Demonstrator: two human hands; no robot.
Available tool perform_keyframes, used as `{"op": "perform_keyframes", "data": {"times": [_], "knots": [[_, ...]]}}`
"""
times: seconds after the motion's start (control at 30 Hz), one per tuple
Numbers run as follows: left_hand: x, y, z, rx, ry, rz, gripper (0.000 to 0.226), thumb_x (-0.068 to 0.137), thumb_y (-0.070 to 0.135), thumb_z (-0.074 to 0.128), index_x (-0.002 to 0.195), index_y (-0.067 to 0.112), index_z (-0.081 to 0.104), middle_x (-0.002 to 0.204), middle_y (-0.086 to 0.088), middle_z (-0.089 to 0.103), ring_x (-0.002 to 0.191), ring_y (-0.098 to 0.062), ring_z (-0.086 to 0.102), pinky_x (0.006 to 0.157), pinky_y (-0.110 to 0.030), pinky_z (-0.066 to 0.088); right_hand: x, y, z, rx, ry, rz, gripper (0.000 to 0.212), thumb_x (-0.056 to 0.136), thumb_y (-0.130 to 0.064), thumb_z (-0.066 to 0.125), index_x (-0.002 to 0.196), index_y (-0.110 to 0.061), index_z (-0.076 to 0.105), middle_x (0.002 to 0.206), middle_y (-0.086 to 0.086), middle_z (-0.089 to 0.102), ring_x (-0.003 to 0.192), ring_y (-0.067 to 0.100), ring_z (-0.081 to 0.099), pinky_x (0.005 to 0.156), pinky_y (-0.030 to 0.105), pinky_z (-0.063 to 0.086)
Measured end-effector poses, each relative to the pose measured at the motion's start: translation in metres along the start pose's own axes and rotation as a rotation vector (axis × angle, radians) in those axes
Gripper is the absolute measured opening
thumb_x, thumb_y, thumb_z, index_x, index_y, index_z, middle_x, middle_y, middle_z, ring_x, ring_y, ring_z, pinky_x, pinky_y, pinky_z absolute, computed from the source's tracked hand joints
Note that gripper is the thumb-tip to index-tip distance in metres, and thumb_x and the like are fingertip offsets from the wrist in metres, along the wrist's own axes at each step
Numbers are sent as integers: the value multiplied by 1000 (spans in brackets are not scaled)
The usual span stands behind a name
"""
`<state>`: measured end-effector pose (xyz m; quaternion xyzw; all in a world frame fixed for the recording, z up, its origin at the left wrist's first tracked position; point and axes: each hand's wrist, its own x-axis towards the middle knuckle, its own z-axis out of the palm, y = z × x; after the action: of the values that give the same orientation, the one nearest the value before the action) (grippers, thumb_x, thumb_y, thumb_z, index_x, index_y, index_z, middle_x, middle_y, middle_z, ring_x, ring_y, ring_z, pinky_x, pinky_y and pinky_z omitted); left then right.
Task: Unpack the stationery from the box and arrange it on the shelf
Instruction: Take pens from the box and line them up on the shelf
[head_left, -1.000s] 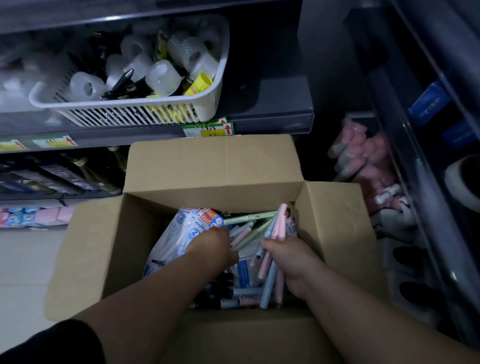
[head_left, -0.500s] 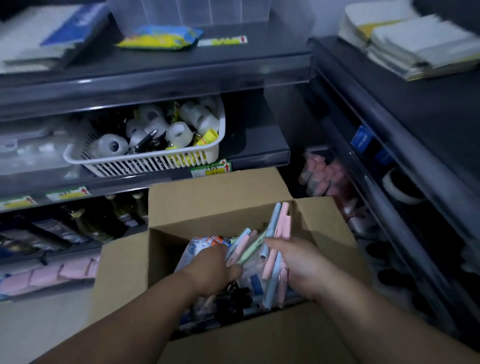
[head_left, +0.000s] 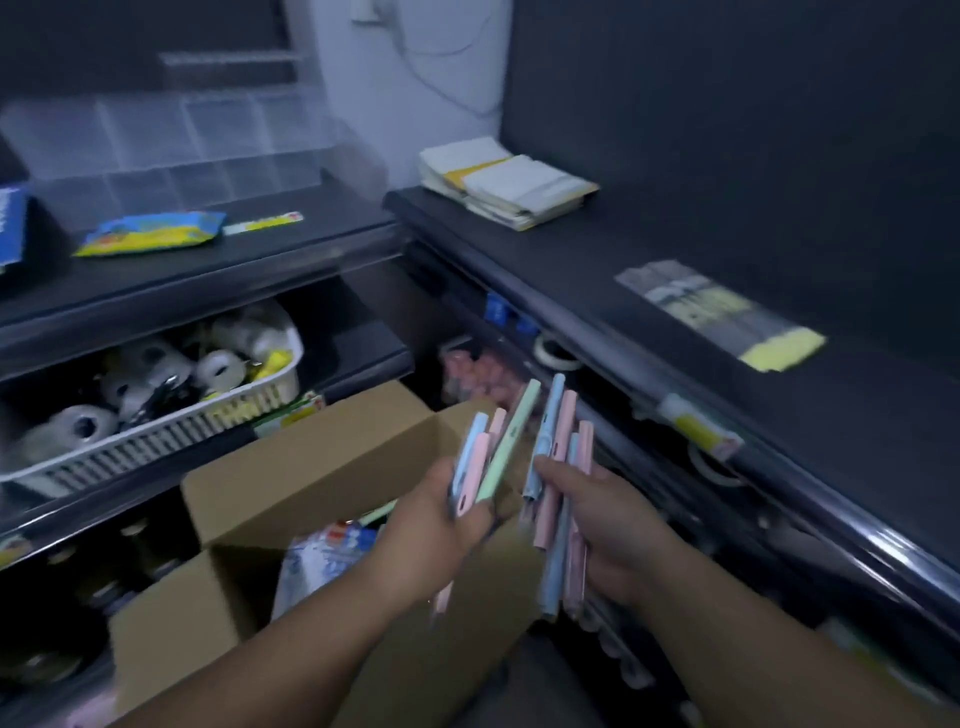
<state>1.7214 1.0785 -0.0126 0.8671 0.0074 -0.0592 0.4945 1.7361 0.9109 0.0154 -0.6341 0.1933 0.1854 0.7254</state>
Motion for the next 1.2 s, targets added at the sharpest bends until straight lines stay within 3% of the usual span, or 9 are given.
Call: {"op": "perform_keyframes", "data": {"times": [0.1,0.23,0.33,0.4,0.57,0.9,1.0,1.13,1.2], "knots": [[-13,43,39,-62,-89,86,20,90,25,59,108,30,52,71,8,61,56,2,54,58,-17,45,-37,1,-50,33,122,-45,25,90,-30,66,97,-7,68,78,17,70,69,30,66,64,37,55],[-48,104,112,-101,-285,162,14,91,30,58,105,32,55,84,10,65,69,4,60,62,-15,48,-105,15,-133,91,315,-127,20,89,-28,67,98,-10,70,87,15,73,81,31,68,83,47,57],[-95,149,178,-137,-537,162,15,91,33,58,106,32,58,73,8,66,59,-5,60,54,-23,46,-171,39,-201,211,420,-167,19,93,-20,61,101,-3,66,78,21,70,63,30,65,54,37,55],[-137,177,224,-141,-676,216,17,91,27,57,108,29,58,69,9,64,58,-5,60,56,-24,46,-222,62,-246,295,513,-188,19,95,-17,57,101,0,65,68,18,67,52,27,61,48,30,49],[-261,241,338,-116,-926,348,20,91,20,57,109,29,57,73,9,66,54,1,57,54,-17,45,-366,122,-354,417,757,-242,24,92,-21,62,106,-2,67,94,30,69,78,38,65,82,64,52],[-485,330,518,-59,-1342,452,21,85,23,59,104,29,58,73,2,67,61,-11,58,57,-29,46,-606,231,-491,544,1120,-331,19,95,-19,60,103,-5,69,82,15,72,72,28,66,70,39,56],[-517,350,552,-27,-1382,493,18,85,19,55,101,26,57,61,5,62,52,-13,53,49,-24,43,-638,246,-518,601,1158,-334,20,94,-19,60,104,-5,69,88,18,73,80,33,66,85,52,56],[-532,374,600,23,-1397,520,20,82,24,57,101,28,58,67,3,65,57,-11,57,52,-26,46,-655,258,-566,624,1194,-334,19,93,-17,62,103,-2,69,81,17,72,67,24,67,65,35,57],[-532,389,629,19,-1402,523,18,82,22,56,100,24,59,67,5,64,55,-8,56,53,-24,45,-657,257,-596,624,1206,-331,21,91,-17,64,102,0,69,84,21,71,70,28,68,69,38,57]]}}
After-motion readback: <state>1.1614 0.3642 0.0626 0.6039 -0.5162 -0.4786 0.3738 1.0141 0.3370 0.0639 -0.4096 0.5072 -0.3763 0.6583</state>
